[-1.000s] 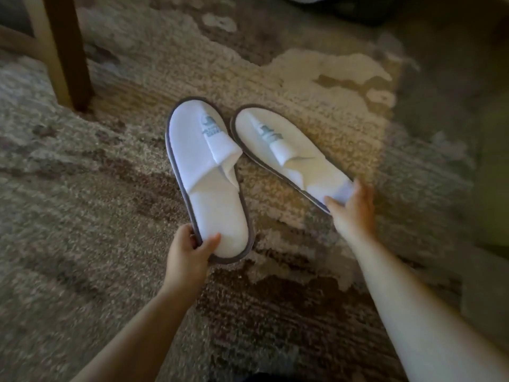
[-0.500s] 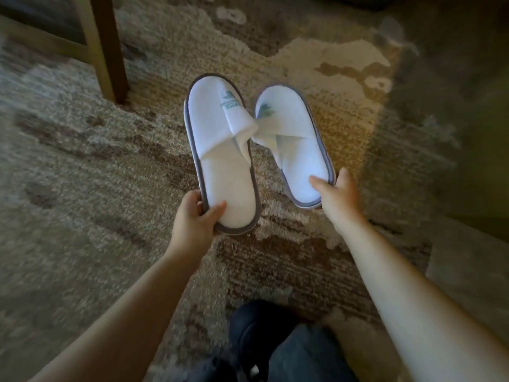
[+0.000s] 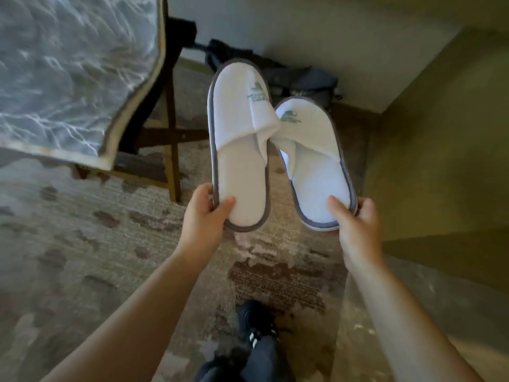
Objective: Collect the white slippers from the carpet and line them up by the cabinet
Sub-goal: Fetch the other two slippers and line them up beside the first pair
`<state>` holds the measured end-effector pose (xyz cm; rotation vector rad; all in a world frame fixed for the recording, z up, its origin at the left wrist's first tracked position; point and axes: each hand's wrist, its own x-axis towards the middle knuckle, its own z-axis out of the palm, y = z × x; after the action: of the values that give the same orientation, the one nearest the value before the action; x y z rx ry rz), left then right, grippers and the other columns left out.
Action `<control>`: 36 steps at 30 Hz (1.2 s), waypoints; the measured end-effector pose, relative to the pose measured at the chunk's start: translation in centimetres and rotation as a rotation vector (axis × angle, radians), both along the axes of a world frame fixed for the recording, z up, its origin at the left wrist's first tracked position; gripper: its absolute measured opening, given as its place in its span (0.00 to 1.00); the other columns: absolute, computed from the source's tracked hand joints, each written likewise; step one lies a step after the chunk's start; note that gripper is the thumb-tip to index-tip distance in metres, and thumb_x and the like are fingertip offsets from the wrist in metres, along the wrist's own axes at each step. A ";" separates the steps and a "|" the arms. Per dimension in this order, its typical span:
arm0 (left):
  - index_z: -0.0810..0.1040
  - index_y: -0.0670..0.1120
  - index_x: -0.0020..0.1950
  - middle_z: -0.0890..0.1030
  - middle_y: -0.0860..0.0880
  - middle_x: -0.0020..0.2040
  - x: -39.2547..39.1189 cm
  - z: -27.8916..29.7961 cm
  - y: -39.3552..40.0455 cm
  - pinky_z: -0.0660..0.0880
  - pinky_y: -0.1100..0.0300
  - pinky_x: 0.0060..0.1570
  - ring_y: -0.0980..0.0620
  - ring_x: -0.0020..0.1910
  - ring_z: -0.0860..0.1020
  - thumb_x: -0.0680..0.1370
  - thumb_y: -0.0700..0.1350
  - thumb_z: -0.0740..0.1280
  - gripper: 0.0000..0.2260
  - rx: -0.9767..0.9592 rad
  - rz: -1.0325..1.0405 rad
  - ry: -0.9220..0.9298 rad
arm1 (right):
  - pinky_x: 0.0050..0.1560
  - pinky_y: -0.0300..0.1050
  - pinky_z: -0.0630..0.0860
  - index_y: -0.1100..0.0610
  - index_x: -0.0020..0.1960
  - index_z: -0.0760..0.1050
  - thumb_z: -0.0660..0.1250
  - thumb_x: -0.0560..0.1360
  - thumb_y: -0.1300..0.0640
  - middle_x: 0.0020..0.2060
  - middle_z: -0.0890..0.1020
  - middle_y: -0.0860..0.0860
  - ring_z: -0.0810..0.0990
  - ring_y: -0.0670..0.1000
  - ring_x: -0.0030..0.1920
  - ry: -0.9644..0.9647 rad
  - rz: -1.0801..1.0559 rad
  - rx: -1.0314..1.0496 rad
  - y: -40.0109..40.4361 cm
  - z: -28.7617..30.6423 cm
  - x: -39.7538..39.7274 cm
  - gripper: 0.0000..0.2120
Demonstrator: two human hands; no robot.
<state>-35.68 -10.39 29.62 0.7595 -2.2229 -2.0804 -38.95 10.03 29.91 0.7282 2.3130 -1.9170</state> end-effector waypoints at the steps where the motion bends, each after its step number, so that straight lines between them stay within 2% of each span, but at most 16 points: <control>1: 0.69 0.58 0.42 0.78 0.55 0.43 -0.4 2.4 0.4 0.75 0.69 0.28 0.59 0.40 0.78 0.75 0.43 0.63 0.09 -0.016 -0.025 0.037 | 0.31 0.37 0.73 0.51 0.37 0.65 0.68 0.71 0.59 0.37 0.74 0.48 0.74 0.45 0.36 0.018 -0.033 0.001 0.6 2.2 0.6 0.12; 3: 0.69 0.58 0.42 0.77 0.56 0.44 -0.5 6.8 1.4 0.75 0.70 0.29 0.59 0.42 0.78 0.75 0.43 0.63 0.09 -0.020 -0.070 0.100 | 0.31 0.39 0.71 0.50 0.36 0.65 0.68 0.70 0.59 0.36 0.74 0.48 0.74 0.46 0.36 0.056 -0.095 -0.006 1.9 6.3 2.4 0.12; 5: 0.68 0.59 0.42 0.77 0.57 0.44 0.5 10.6 3.0 0.76 0.65 0.34 0.58 0.44 0.77 0.75 0.42 0.63 0.10 -0.014 -0.133 0.140 | 0.28 0.35 0.73 0.51 0.37 0.65 0.68 0.70 0.59 0.36 0.73 0.48 0.74 0.46 0.35 0.103 -0.165 -0.023 3.2 10.1 4.7 0.12; 7: 0.68 0.59 0.42 0.76 0.57 0.44 2.2 13.9 5.0 0.76 0.61 0.38 0.58 0.45 0.76 0.75 0.42 0.63 0.10 0.002 -0.192 0.162 | 0.31 0.37 0.74 0.54 0.40 0.66 0.68 0.70 0.60 0.37 0.74 0.47 0.74 0.46 0.36 0.135 -0.247 -0.061 4.3 13.5 7.4 0.09; 9: 0.68 0.56 0.43 0.76 0.56 0.44 4.5 16.8 7.4 0.77 0.63 0.36 0.59 0.44 0.76 0.75 0.42 0.63 0.09 0.046 -0.254 0.166 | 0.36 0.41 0.73 0.57 0.47 0.66 0.67 0.71 0.62 0.39 0.74 0.47 0.75 0.46 0.39 0.158 -0.335 -0.103 5.7 16.9 10.4 0.10; 13: 0.68 0.54 0.43 0.76 0.55 0.43 9.4 21.8 13.3 0.77 0.70 0.29 0.59 0.41 0.77 0.75 0.40 0.63 0.09 0.140 -0.406 0.145 | 0.34 0.37 0.72 0.57 0.51 0.66 0.67 0.71 0.62 0.40 0.74 0.45 0.75 0.44 0.40 0.205 -0.477 -0.105 10.1 22.3 17.1 0.13; 15: 0.67 0.55 0.42 0.76 0.54 0.43 11.5 23.8 16.7 0.77 0.67 0.30 0.58 0.41 0.77 0.74 0.40 0.63 0.10 0.164 -0.501 0.126 | 0.32 0.35 0.73 0.56 0.50 0.66 0.67 0.71 0.61 0.41 0.74 0.46 0.75 0.44 0.40 0.207 -0.559 -0.069 13.1 24.5 20.7 0.12; 17: 0.68 0.53 0.43 0.75 0.54 0.44 13.3 25.4 20.7 0.77 0.62 0.35 0.56 0.43 0.77 0.74 0.40 0.63 0.08 0.155 -0.621 0.116 | 0.36 0.38 0.73 0.59 0.51 0.67 0.67 0.71 0.62 0.45 0.76 0.52 0.77 0.49 0.44 0.196 -0.643 -0.071 16.7 26.4 24.3 0.12; 19: 0.68 0.50 0.47 0.75 0.54 0.44 14.8 26.7 25.2 0.77 0.62 0.36 0.57 0.43 0.76 0.74 0.40 0.64 0.07 0.140 -0.733 0.126 | 0.43 0.44 0.73 0.63 0.54 0.68 0.66 0.71 0.61 0.51 0.77 0.57 0.77 0.54 0.50 0.179 -0.726 -0.058 20.7 28.1 27.9 0.14; 22: 0.67 0.52 0.46 0.74 0.55 0.43 17.5 28.4 32.9 0.74 0.65 0.34 0.59 0.42 0.75 0.74 0.40 0.64 0.09 0.127 -0.881 0.166 | 0.49 0.51 0.76 0.59 0.52 0.67 0.65 0.72 0.61 0.51 0.76 0.56 0.77 0.56 0.50 0.182 -0.852 -0.050 27.0 30.4 33.4 0.11; 24: 0.67 0.53 0.45 0.74 0.55 0.44 19.6 29.6 38.6 0.75 0.67 0.30 0.58 0.43 0.75 0.74 0.41 0.64 0.09 0.132 -0.988 0.192 | 0.45 0.50 0.76 0.58 0.51 0.67 0.64 0.73 0.61 0.49 0.76 0.54 0.76 0.55 0.49 0.207 -0.924 -0.030 31.3 31.5 37.0 0.09; 26: 0.67 0.54 0.43 0.74 0.54 0.44 21.9 30.7 44.2 0.76 0.70 0.29 0.58 0.43 0.75 0.74 0.40 0.64 0.09 0.175 -1.073 0.217 | 0.43 0.49 0.75 0.63 0.56 0.66 0.64 0.73 0.61 0.51 0.75 0.56 0.76 0.56 0.50 0.219 -1.016 0.022 35.7 32.3 40.6 0.14; 28: 0.68 0.53 0.43 0.75 0.53 0.44 24.3 31.4 49.9 0.78 0.66 0.35 0.56 0.43 0.75 0.74 0.40 0.64 0.09 0.212 -1.139 0.247 | 0.43 0.47 0.75 0.65 0.58 0.65 0.64 0.73 0.61 0.52 0.75 0.58 0.75 0.55 0.50 0.222 -1.086 0.079 40.2 32.9 44.1 0.16; 31: 0.69 0.48 0.47 0.75 0.51 0.44 28.2 32.2 57.7 0.75 0.56 0.44 0.53 0.45 0.75 0.74 0.39 0.64 0.07 0.242 -1.224 0.233 | 0.48 0.54 0.76 0.63 0.54 0.65 0.65 0.72 0.61 0.52 0.74 0.58 0.75 0.55 0.49 0.231 -1.183 0.089 46.4 33.7 49.1 0.14; 34: 0.68 0.47 0.48 0.75 0.51 0.44 31.8 32.8 64.9 0.75 0.58 0.42 0.53 0.45 0.75 0.74 0.39 0.64 0.07 0.258 -1.298 0.199 | 0.38 0.50 0.77 0.64 0.56 0.65 0.65 0.72 0.61 0.51 0.74 0.58 0.76 0.55 0.46 0.253 -1.284 0.080 51.7 34.3 53.8 0.15; 36: 0.68 0.47 0.50 0.75 0.50 0.46 34.1 33.1 69.6 0.75 0.57 0.42 0.52 0.46 0.75 0.74 0.40 0.64 0.07 0.255 -1.345 0.182 | 0.35 0.47 0.75 0.65 0.57 0.65 0.64 0.72 0.62 0.49 0.74 0.56 0.76 0.53 0.44 0.265 -1.351 0.095 54.8 34.3 56.5 0.16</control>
<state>-1.58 59.22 62.68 -1.3061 -2.6174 -2.6074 17.53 64.85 64.17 2.6710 2.1456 -2.2837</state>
